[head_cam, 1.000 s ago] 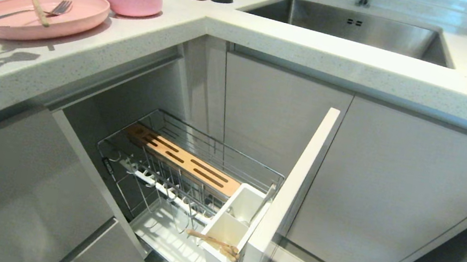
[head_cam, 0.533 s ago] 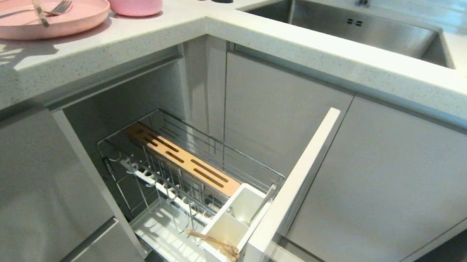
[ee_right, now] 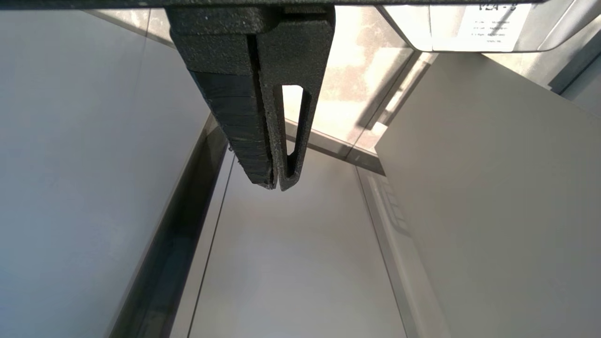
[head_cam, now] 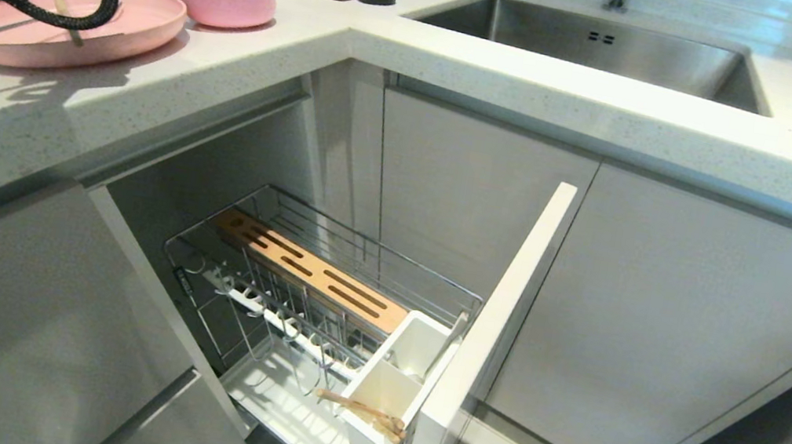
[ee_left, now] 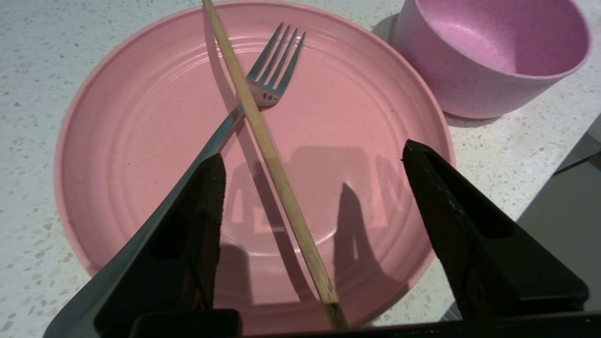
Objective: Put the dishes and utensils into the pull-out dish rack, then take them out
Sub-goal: Pick up the chopsticks and place it in the cupboard
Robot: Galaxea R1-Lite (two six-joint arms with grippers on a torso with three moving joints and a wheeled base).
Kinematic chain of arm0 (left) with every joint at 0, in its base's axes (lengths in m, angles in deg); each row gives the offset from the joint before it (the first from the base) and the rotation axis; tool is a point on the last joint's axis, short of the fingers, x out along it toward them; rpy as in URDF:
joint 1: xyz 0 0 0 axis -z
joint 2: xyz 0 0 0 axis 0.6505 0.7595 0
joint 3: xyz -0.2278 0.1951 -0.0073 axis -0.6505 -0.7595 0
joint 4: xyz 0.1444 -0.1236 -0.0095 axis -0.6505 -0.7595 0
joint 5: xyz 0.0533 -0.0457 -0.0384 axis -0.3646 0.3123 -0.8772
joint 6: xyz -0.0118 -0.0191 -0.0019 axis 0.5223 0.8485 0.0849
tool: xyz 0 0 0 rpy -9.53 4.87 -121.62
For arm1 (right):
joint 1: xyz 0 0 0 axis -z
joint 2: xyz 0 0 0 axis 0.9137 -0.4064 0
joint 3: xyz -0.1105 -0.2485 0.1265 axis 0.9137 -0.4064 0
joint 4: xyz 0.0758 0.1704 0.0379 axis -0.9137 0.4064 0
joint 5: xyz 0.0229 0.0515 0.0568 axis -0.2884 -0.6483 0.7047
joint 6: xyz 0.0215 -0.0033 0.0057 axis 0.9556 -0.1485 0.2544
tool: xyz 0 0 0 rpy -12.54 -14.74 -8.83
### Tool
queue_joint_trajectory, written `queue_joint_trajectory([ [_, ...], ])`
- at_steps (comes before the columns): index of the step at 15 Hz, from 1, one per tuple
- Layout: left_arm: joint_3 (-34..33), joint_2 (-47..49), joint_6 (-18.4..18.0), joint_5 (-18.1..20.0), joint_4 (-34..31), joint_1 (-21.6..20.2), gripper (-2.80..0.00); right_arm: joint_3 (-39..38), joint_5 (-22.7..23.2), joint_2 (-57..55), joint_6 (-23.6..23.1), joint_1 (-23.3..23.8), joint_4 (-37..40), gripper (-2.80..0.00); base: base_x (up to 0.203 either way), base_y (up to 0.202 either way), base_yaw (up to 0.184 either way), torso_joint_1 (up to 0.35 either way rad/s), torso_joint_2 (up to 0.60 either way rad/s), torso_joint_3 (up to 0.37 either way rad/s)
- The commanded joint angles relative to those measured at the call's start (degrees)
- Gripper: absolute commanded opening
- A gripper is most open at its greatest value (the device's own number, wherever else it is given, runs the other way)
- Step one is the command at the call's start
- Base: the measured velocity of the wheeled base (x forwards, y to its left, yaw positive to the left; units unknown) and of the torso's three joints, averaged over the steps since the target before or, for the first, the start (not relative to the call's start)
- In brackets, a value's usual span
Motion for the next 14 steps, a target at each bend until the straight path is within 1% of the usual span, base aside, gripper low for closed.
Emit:
queue_joint_trajectory([
  [1, -0.01, 1.09, 0.11, -0.31, -0.26, 0.32, 0.00, -0.09, 0.01, 0.00, 0.00, -0.04, 0.00, -2.80, 0.000, 0.000, 0.000, 0.000, 0.00, 0.000],
  [14, -0.01, 3.39, 0.38, -0.23, -0.08, 0.76, 0.00, -0.09, 0.01, 0.00, 0.00, -0.04, 0.00, -2.80, 0.000, 0.000, 0.000, 0.000, 0.00, 0.000],
])
